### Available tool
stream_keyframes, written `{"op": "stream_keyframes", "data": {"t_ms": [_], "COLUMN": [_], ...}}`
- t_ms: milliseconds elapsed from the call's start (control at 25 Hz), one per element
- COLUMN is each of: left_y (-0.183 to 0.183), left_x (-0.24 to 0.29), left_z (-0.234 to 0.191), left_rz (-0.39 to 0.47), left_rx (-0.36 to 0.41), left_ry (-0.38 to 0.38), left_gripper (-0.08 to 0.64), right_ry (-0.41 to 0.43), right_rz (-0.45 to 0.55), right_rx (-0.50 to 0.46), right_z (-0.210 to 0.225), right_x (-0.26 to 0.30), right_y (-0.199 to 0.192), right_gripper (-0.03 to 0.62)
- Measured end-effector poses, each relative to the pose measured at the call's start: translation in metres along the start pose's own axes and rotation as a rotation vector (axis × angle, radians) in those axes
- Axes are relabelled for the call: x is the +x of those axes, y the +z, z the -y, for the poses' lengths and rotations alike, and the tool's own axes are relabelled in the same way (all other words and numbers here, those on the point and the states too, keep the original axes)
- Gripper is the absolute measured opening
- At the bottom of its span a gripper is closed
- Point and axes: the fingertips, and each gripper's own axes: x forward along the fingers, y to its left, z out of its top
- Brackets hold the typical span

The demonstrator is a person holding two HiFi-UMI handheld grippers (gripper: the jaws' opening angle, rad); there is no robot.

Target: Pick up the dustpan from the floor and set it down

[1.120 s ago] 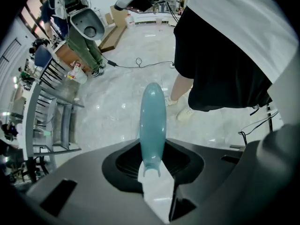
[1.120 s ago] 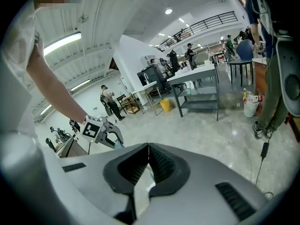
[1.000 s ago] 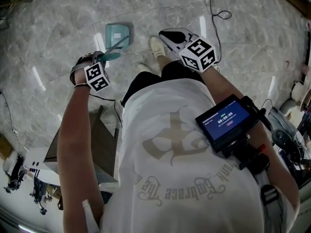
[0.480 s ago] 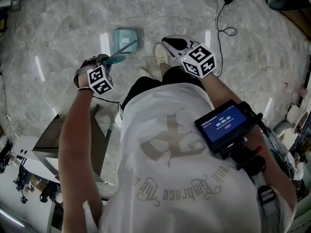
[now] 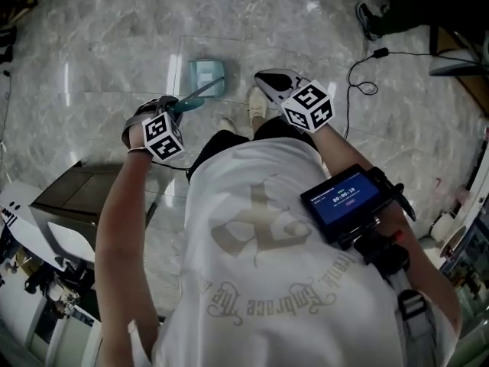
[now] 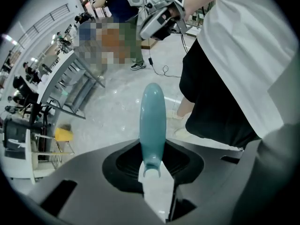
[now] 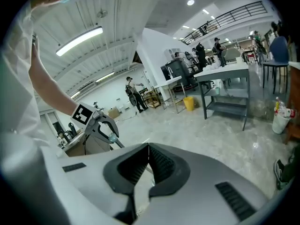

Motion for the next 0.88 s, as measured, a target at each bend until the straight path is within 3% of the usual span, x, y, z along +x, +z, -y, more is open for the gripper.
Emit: {"op": "stream_keyframes", "data": {"t_ms": [280, 880], "left_y": [-0.019, -0.048], "left_x": [-0.021, -0.038], "left_z": [0.032, 0.110], "left_rz": [-0.015, -0.067], "left_rx": [-0.140, -0.418], "left_ry": [0.020, 0.081], "left_gripper": [0.123, 0.123], "right_ry": [0.103, 0.308], "right_rz": [-0.037, -0.098], "right_rx": [-0.091, -0.234], "right_z": [-0.026, -0.073], "right_x": [0.017, 0.037], "right_y": [0.012, -0.012], "right_gripper": [0.015, 0.015]}}
